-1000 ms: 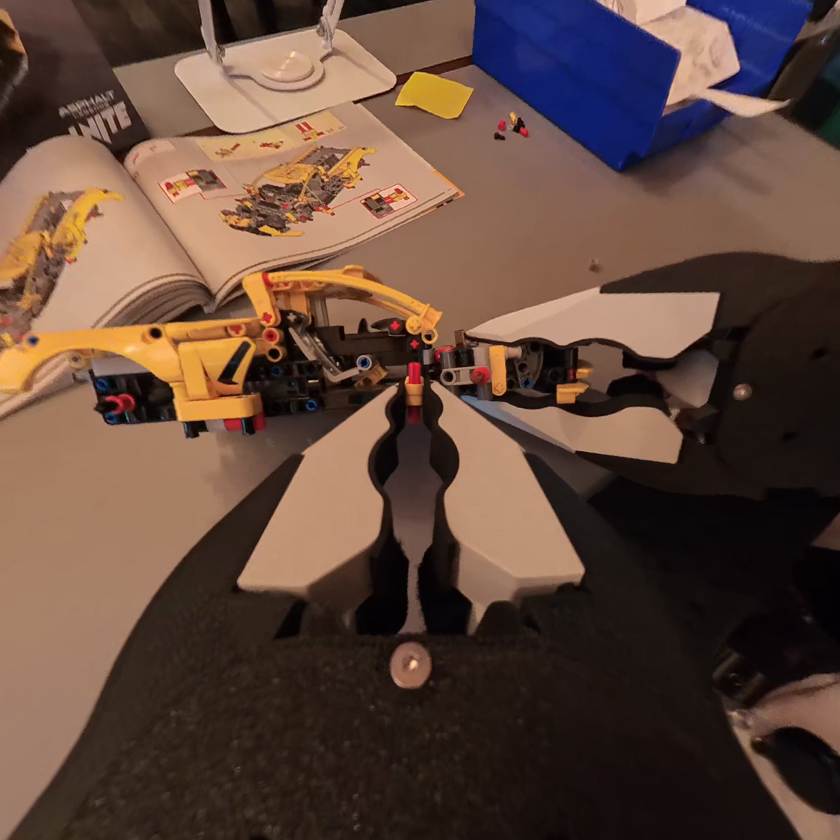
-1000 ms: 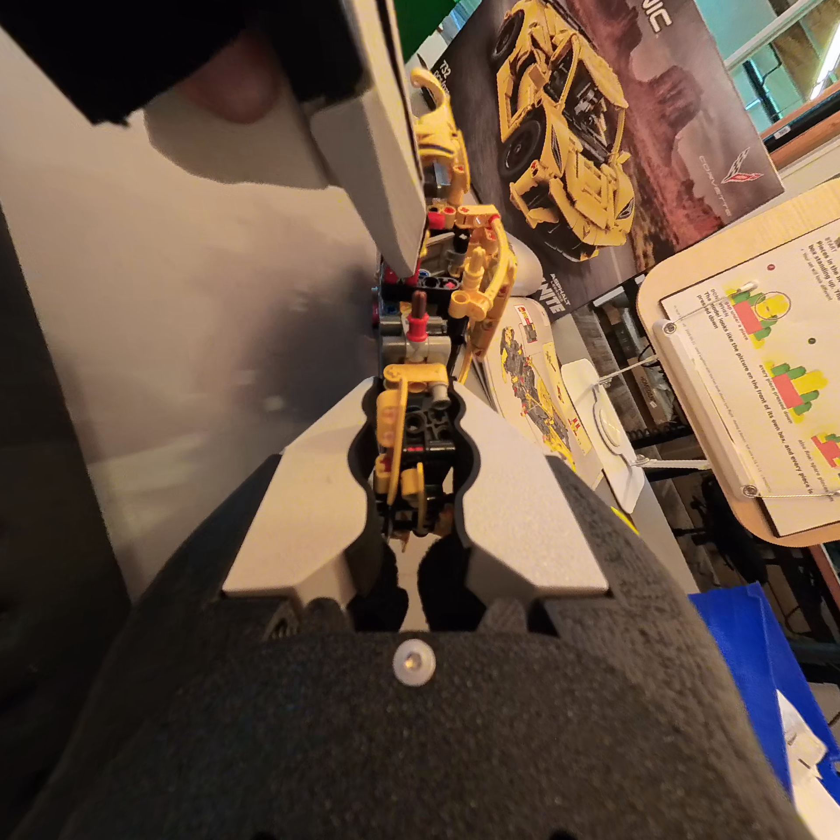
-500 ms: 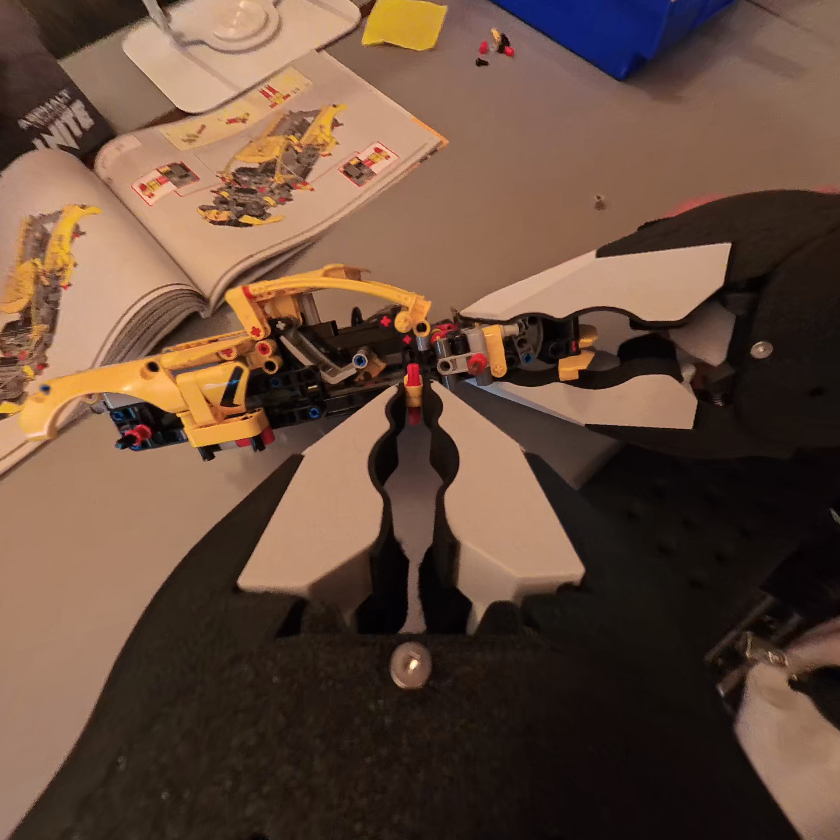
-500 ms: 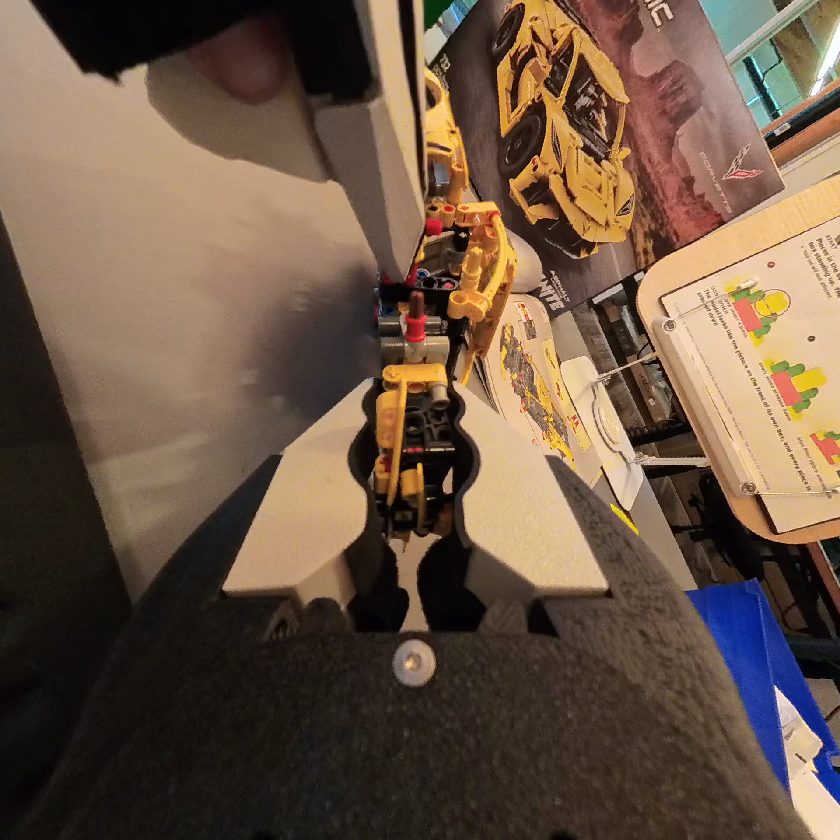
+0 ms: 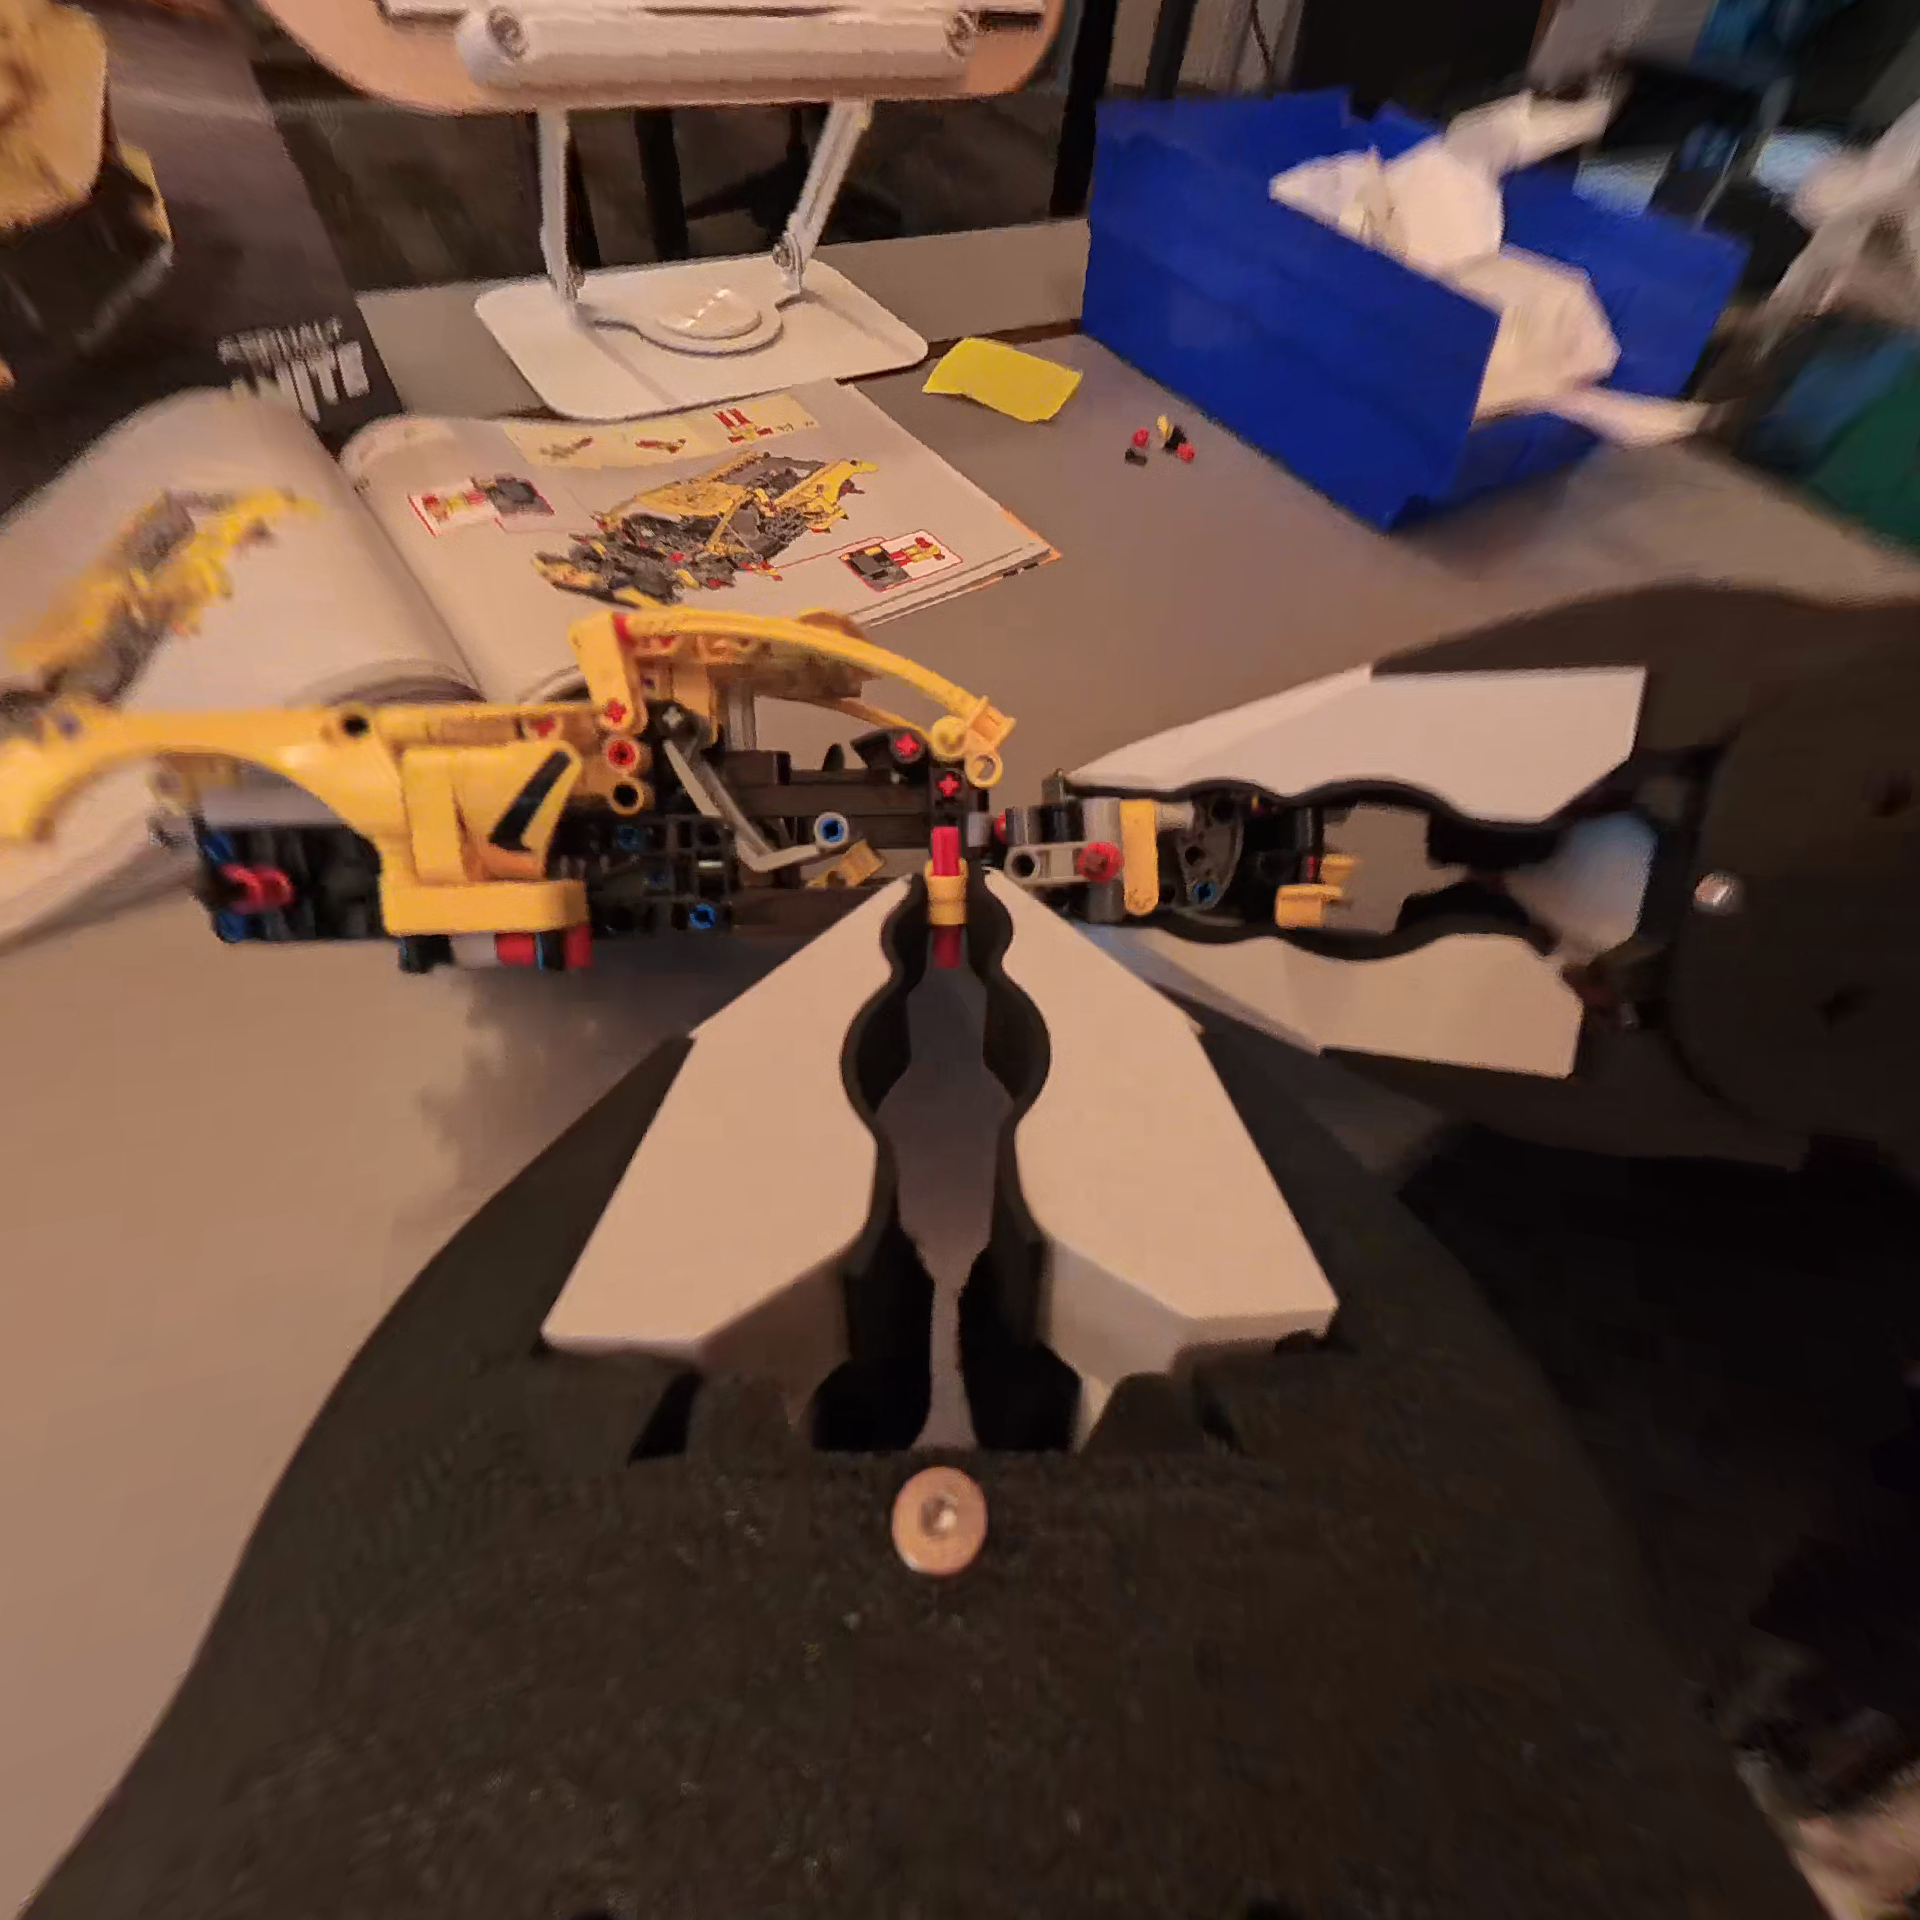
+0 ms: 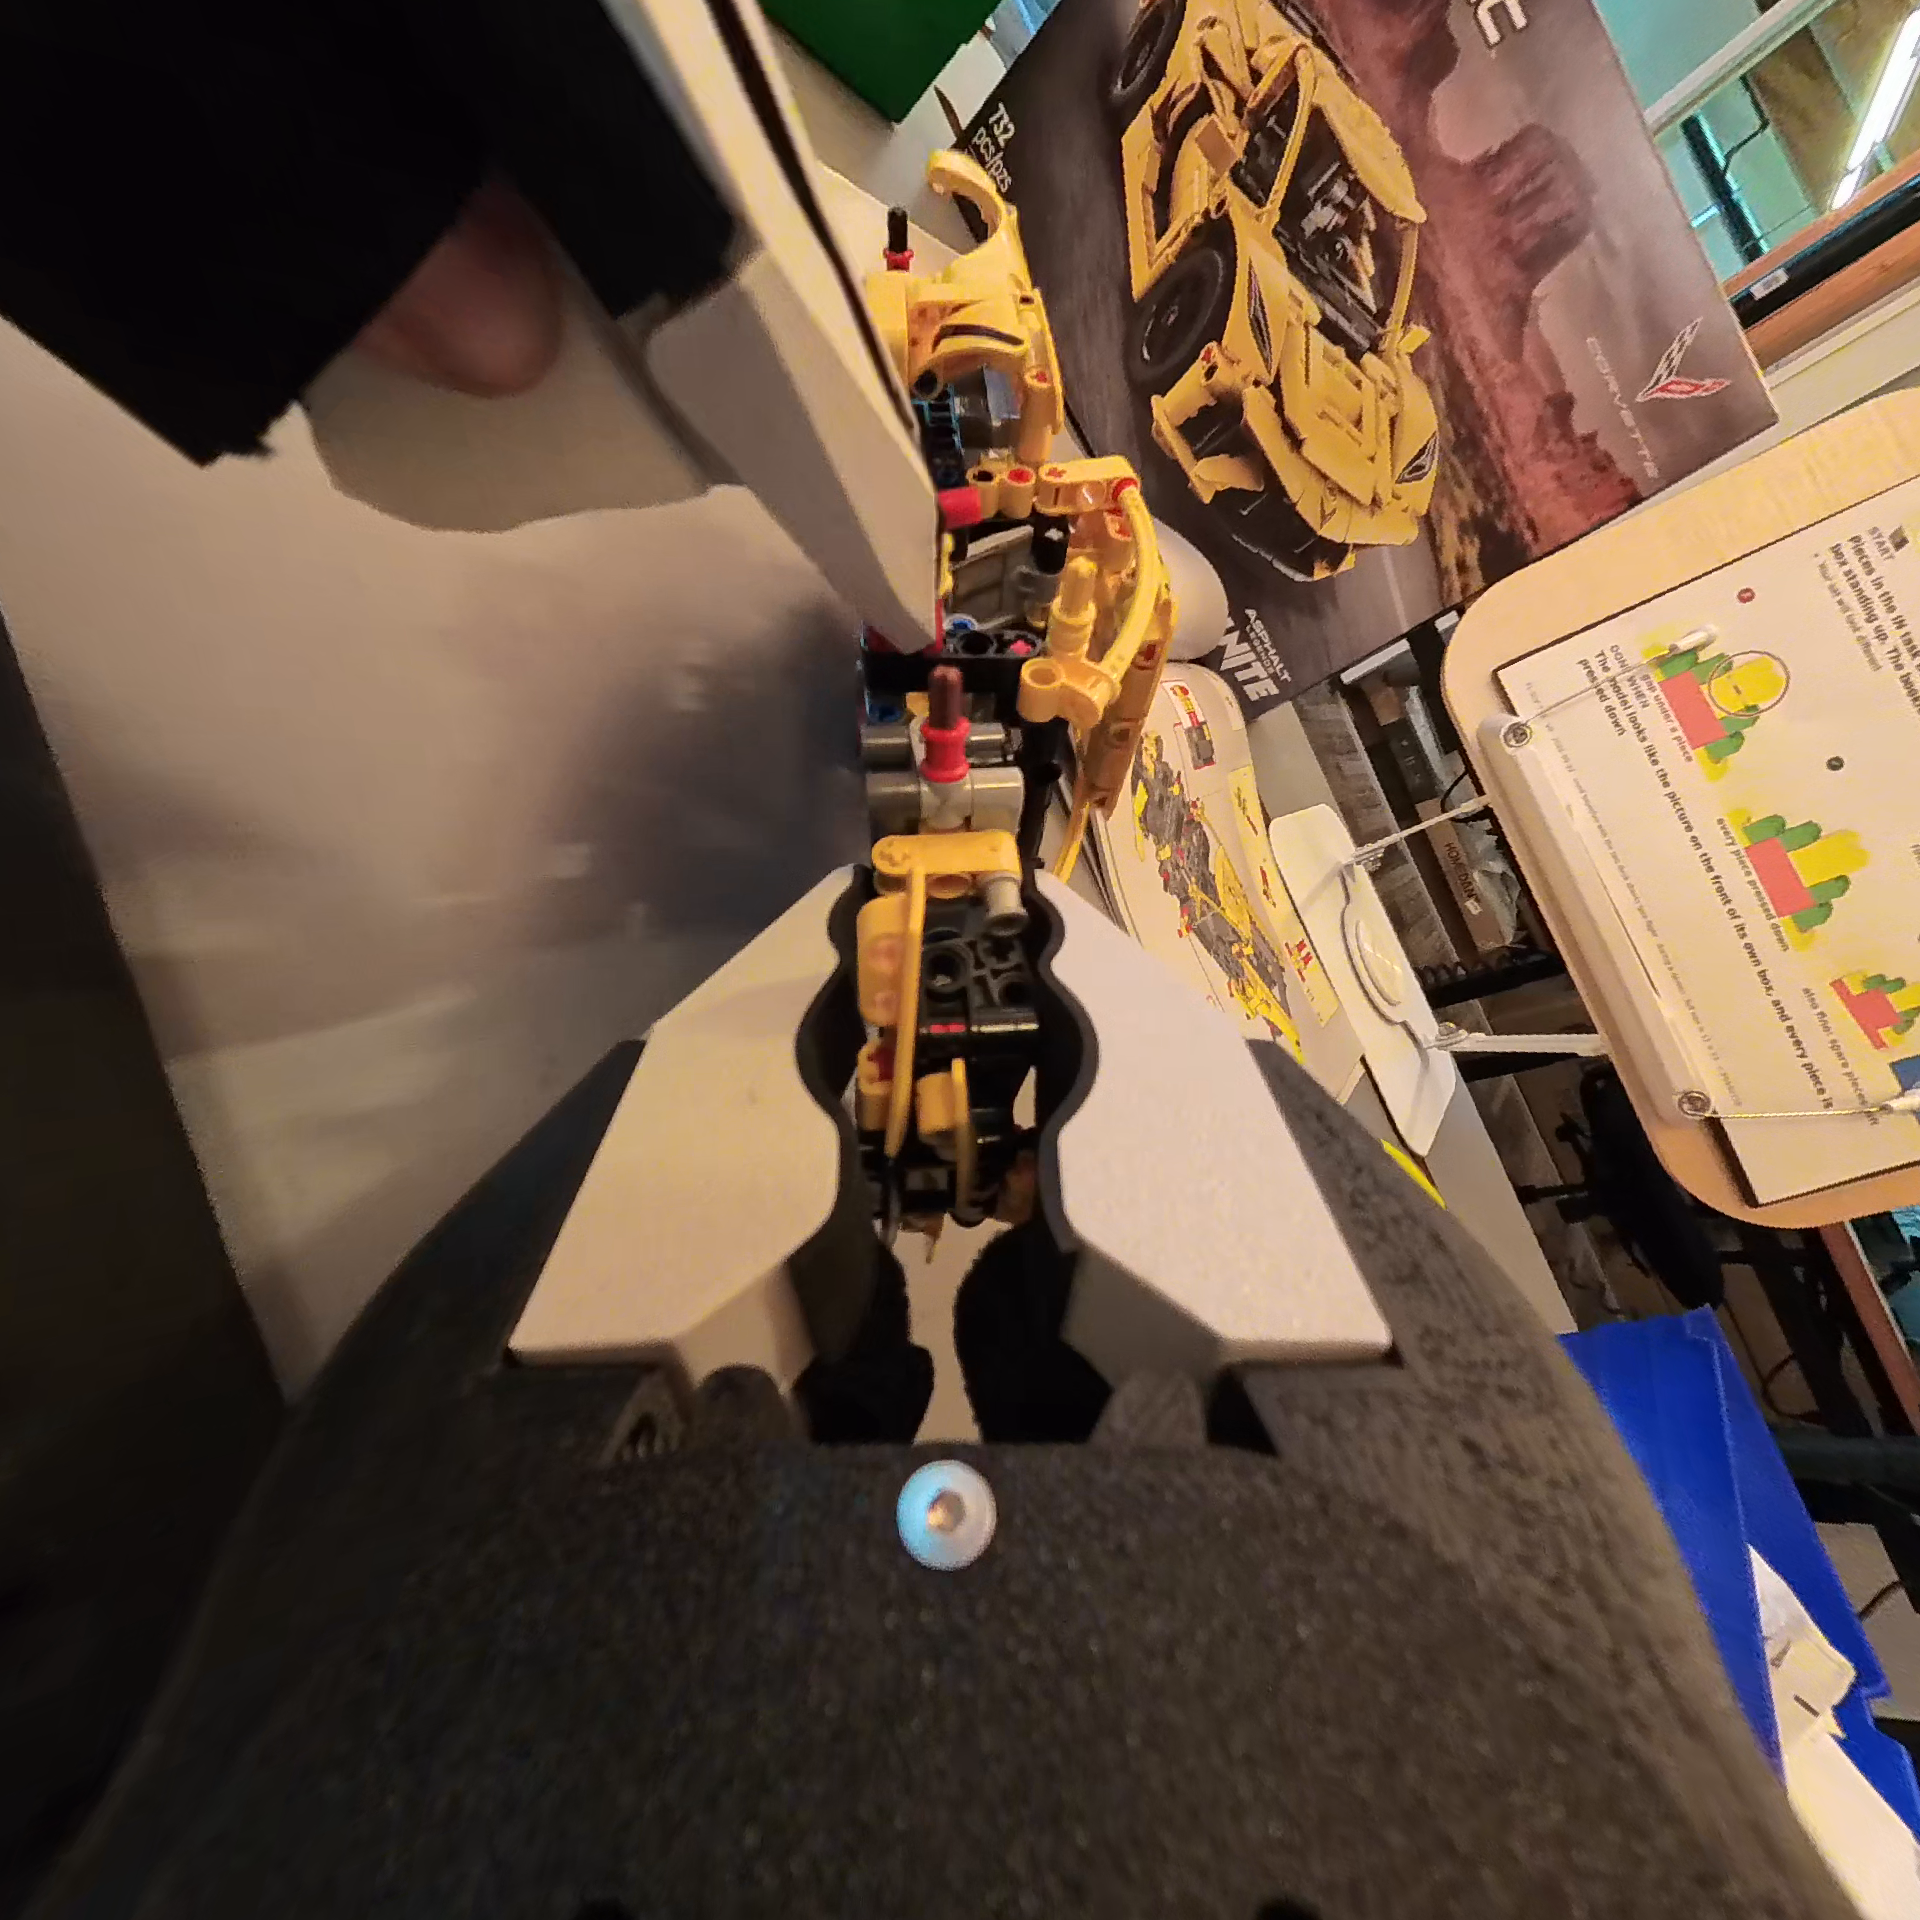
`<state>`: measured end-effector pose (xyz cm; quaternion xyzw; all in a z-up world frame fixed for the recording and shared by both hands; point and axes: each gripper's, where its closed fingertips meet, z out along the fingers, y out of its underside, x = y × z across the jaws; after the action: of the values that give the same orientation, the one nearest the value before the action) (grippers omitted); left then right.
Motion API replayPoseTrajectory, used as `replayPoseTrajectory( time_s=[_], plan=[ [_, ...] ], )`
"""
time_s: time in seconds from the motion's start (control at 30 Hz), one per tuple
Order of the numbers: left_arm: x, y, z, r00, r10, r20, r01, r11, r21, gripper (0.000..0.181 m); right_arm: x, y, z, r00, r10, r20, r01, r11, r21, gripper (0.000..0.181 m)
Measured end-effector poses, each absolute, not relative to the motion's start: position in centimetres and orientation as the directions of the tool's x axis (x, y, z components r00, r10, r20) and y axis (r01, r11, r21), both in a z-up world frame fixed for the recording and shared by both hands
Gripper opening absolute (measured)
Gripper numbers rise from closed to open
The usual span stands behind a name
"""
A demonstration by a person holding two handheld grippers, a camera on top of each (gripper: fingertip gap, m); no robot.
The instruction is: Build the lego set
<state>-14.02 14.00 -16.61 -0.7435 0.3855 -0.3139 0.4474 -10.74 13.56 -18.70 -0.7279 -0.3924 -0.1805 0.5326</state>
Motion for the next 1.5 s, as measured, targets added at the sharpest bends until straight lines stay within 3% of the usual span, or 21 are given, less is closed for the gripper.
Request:
replayPoseTrajectory(
  time_s=[0.1,0.63,1.23,1.4,1.5],
  plan=[
    [-14.0,14.0,-16.7,0.468,-0.883,-0.043,-0.399,-0.168,-0.901,0.007,-10.7,13.6,-18.7,0.63,0.381,0.677,0.76,-0.125,-0.637,0.026],
    [-15.2,13.3,-16.6,0.412,-0.911,0.038,-0.474,-0.25,-0.844,0.013,-11.5,13.4,-18.7,0.657,0.433,0.617,0.715,-0.099,-0.692,0.026],
    [-14.7,13.4,-16.4,0.42,-0.906,-0.056,-0.534,-0.196,-0.822,0.006,-11.5,13.2,-18.7,0.692,0.448,0.566,0.678,-0.134,-0.723,0.025],
    [-14.3,13.7,-16.3,0.411,-0.896,-0.17,-0.608,-0.13,-0.784,0.006,-11.3,13.2,-18.7,0.713,0.447,0.539,0.656,-0.156,-0.738,0.024],
    [-14.0,13.6,-16.4,0.409,-0.911,-0.053,-0.58,-0.215,-0.786,0.006,-11.1,13.1,-18.8,0.706,0.439,0.555,0.668,-0.155,-0.728,0.024]
  ],
)
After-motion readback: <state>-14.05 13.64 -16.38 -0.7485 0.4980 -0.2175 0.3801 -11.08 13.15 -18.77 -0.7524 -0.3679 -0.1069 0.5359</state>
